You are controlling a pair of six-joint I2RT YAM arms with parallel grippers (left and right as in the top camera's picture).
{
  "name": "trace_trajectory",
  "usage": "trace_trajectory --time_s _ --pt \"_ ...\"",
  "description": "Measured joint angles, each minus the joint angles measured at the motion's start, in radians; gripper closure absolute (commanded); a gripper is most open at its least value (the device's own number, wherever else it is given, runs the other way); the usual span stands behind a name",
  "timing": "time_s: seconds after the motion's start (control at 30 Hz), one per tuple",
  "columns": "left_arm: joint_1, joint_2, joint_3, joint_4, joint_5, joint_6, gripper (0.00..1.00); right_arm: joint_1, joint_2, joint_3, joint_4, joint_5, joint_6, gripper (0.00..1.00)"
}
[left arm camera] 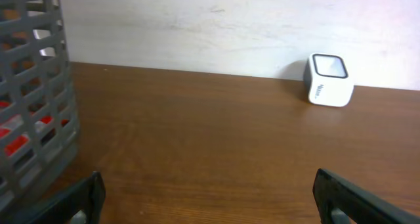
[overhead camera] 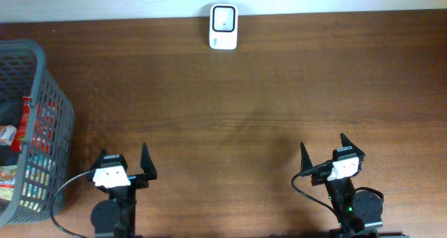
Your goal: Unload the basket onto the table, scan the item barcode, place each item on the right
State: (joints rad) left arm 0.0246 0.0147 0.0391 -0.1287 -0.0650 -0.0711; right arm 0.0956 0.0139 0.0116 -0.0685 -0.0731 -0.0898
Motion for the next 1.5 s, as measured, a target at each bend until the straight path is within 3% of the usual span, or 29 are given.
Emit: trace_trajectory --time_s 0.2,0.37,0.57,0.87,0.97,1.07,1.27,1.5 --pt "0.000 0.016 0.015 0.006 0.058 0.001 0.01 0.000 0.000 0.000 0.000 0.000 -0.001 0.01" --pt "0.000 0.201 0.208 0.004 0.071 0.016 0.01 0.000 0.000 0.000 0.000 0.000 0.000 0.01" --pt "0.000 0.621 0.673 -0.136 0.127 0.046 0.01 0.000 -0.002 0.000 0.000 0.000 0.000 0.01" --pt "0.000 1.269 1.625 -0.809 0.166 0.117 0.01 0.000 -0.003 0.000 0.000 0.000 0.000 0.02" --pt "0.000 1.412 1.868 -0.909 0.167 0.130 0.01 0.000 -0.003 0.000 0.000 0.000 0.000 0.01" --pt "0.000 1.481 1.982 -0.942 0.167 0.136 0.01 0.000 -0.003 0.000 0.000 0.000 0.000 0.01" --pt "0.035 1.497 1.998 -0.905 0.053 0.092 0.01 0.000 -0.003 0.000 0.000 0.000 0.000 0.02" --pt "0.330 1.507 2.000 -0.930 -0.132 -0.131 0.00 0.000 -0.003 0.000 0.000 0.000 0.000 0.01"
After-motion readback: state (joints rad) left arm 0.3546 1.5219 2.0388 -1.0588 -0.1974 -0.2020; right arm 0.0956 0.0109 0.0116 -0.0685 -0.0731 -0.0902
